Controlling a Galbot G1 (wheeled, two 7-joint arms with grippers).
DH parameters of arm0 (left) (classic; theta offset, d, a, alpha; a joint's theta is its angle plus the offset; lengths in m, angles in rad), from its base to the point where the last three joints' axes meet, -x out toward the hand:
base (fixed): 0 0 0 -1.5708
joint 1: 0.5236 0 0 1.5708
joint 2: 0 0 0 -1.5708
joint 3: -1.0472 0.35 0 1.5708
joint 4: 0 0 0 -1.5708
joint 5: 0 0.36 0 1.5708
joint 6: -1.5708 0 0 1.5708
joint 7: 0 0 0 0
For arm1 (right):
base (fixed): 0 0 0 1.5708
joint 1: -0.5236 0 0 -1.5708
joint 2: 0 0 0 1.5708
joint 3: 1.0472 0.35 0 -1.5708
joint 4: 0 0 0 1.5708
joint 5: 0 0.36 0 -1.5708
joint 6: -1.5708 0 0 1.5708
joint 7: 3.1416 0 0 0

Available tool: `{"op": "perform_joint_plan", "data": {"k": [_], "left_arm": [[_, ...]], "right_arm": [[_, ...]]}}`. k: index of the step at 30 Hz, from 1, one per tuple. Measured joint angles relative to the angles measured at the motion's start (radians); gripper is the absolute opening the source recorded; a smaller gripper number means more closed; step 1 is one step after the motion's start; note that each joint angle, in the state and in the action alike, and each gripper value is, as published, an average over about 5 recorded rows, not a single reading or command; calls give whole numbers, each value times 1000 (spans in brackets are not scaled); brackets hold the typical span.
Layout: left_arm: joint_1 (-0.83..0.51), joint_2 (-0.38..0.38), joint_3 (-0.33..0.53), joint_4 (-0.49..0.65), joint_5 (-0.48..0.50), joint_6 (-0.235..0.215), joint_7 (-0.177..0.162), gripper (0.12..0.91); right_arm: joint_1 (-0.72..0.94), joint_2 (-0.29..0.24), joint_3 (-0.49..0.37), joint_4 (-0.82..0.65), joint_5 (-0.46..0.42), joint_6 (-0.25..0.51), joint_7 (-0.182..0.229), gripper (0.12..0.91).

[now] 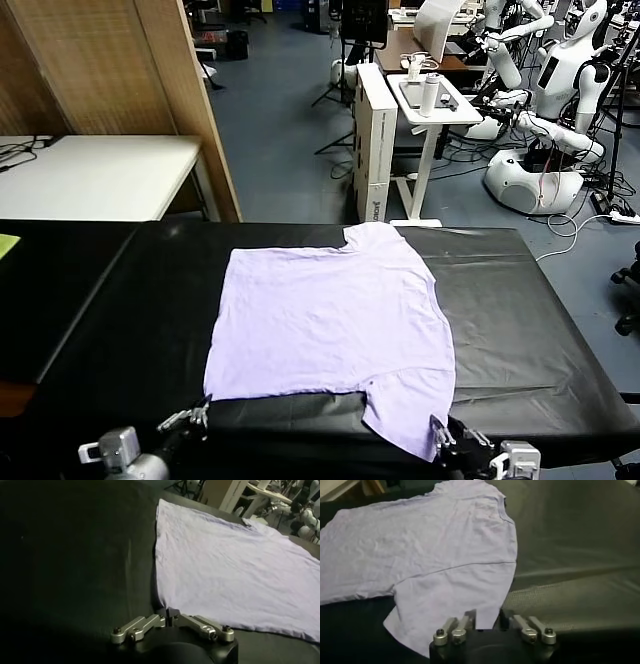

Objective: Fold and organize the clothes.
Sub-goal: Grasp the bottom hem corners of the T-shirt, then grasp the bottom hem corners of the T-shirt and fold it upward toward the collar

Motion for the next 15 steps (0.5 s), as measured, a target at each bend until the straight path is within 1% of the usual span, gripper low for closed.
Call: {"op": "perform_joint_plan", "data": {"k": [5, 9, 12, 15], "left_arm": [[23, 4, -9, -23, 16, -9, -5, 149], [60, 8, -29, -54, 21, -16, -15, 149], [95, 9, -49, -82, 17, -22, -27, 149], [125, 10, -71, -108, 12, -32, -31, 149]], "right_arm": [[-63, 10, 20, 48, -15, -30, 8, 139], [-94, 17, 34, 71, -14, -16, 2, 139], [-91, 12, 46, 75, 2, 16, -16, 139], [-66, 0, 61, 67, 38, 51, -43, 139]]}}
